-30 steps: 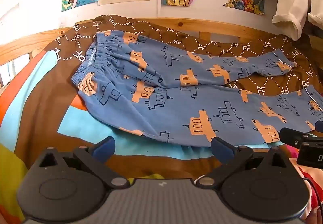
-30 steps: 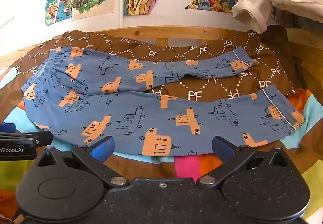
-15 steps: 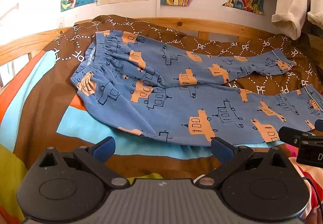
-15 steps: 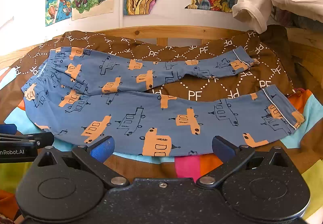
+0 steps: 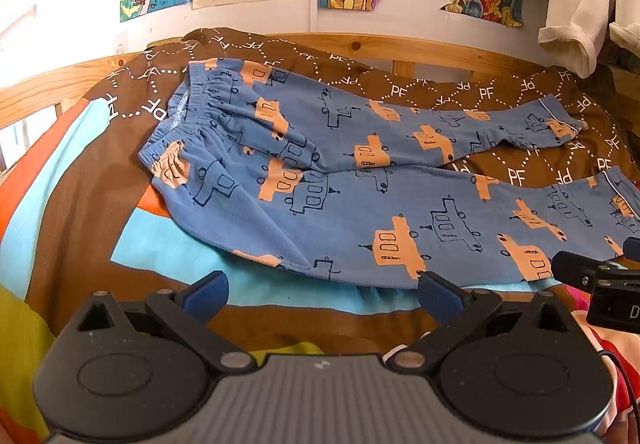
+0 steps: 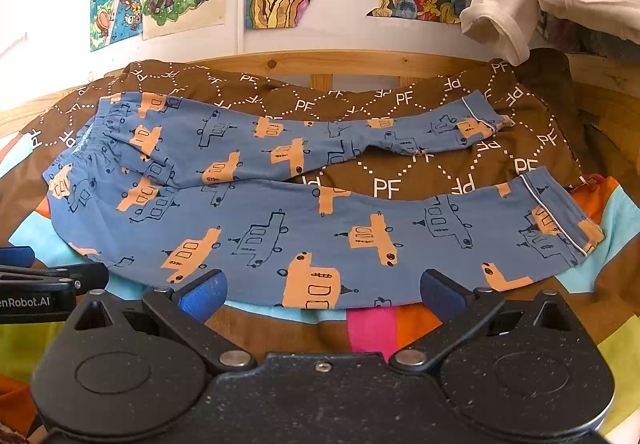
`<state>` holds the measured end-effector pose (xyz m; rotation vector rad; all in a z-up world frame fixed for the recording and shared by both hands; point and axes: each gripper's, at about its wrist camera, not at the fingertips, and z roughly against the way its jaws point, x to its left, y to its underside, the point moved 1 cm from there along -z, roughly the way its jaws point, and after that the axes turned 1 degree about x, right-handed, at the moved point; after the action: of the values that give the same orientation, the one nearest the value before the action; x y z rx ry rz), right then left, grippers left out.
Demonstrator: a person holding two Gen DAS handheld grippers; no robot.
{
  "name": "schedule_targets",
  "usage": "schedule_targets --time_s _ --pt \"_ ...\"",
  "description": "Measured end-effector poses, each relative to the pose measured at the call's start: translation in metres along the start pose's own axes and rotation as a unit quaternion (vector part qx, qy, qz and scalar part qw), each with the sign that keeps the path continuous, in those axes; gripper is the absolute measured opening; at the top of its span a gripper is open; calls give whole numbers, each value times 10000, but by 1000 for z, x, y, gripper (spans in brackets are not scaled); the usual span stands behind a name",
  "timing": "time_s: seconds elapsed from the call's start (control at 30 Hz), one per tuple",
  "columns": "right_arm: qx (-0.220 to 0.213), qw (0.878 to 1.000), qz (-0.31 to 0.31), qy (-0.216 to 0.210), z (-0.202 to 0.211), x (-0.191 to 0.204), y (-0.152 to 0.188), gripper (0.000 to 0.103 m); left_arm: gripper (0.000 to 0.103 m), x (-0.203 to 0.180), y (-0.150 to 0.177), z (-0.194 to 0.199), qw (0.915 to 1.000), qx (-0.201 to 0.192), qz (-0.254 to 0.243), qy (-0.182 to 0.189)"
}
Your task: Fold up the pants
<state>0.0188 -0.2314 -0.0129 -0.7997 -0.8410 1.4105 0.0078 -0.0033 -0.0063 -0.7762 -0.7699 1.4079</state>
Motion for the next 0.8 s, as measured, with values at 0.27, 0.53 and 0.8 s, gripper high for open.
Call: schedule_targets --time_s 0.27,0.53,0.8 --pt "5 10000 -4 0 0 0 0 102 103 0 0 0 10000 4 0 4" --pt "12 10000 -2 2 0 0 0 102 103 -1 2 -2 10000 35 -4 1" --pt "17 10000 -4 1 0 0 0 102 103 -1 3 -3 10000 67 -6 7"
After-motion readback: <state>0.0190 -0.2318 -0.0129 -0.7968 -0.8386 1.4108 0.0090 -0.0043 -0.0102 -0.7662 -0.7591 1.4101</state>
